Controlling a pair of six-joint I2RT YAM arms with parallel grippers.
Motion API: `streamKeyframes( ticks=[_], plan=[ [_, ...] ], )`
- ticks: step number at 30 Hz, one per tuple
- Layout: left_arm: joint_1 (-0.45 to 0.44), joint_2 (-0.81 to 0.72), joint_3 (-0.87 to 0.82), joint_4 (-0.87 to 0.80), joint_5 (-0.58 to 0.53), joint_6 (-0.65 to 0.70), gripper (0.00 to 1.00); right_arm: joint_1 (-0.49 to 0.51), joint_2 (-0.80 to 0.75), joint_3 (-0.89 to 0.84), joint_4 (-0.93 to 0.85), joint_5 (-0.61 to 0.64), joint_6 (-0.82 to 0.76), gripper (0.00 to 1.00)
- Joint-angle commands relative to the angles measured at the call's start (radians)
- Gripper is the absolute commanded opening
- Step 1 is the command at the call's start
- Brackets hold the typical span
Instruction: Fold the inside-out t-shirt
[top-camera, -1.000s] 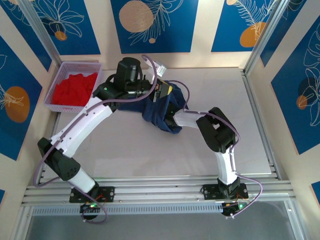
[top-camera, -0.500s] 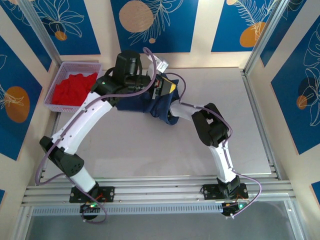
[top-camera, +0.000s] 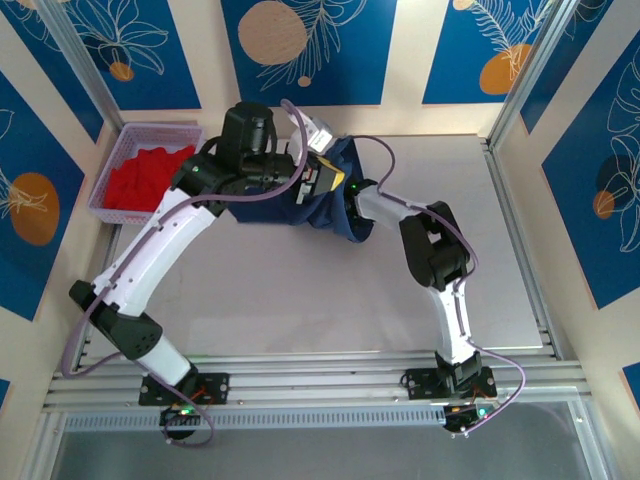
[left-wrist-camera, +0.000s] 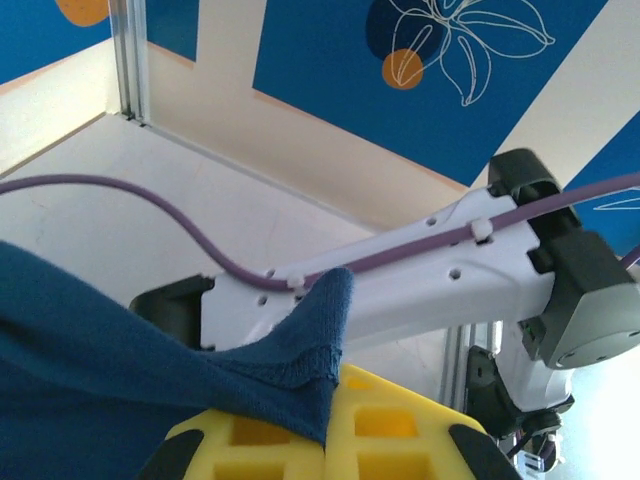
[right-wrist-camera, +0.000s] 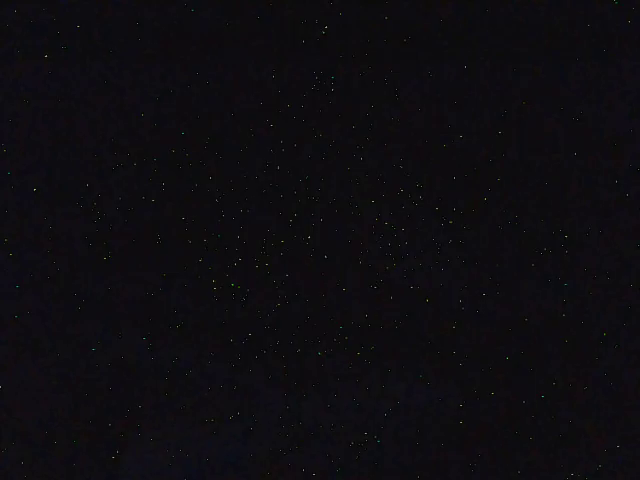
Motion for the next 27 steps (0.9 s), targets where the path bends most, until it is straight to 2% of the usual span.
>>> streamKeyframes(
  ticks=[1, 6, 15, 21, 24, 27],
  plan=[
    [-0.006, -0.031, -0.007, -0.009, -0.007, 0.056, 0.00, -0.018, -0.072, 0.029, -0.014, -0.126, 0.049, 0.97],
    [-0.007, -0.022, -0.003, -0.018, 0.004, 0.071, 0.00, -0.024, -0.076, 0.023, 0.008, -0.149, 0.059, 0.99],
    [-0.009, 0.026, 0.172, -0.002, 0.135, 0.025, 0.00, 0.021, 0.113, 0.183, -0.087, 0.106, -0.033, 0.99],
    [-0.008, 0.039, 0.304, -0.037, 0.140, 0.031, 0.00, 0.019, 0.198, 0.260, -0.155, 0.170, -0.063, 0.99],
    [-0.008, 0.035, 0.309, -0.047, 0.135, 0.039, 0.00, 0.019, 0.223, 0.284, -0.178, 0.165, -0.066, 0.99],
    [-0.007, 0.024, 0.266, -0.048, 0.085, 0.043, 0.00, 0.018, 0.243, 0.305, -0.214, 0.151, -0.065, 0.94]
  ],
)
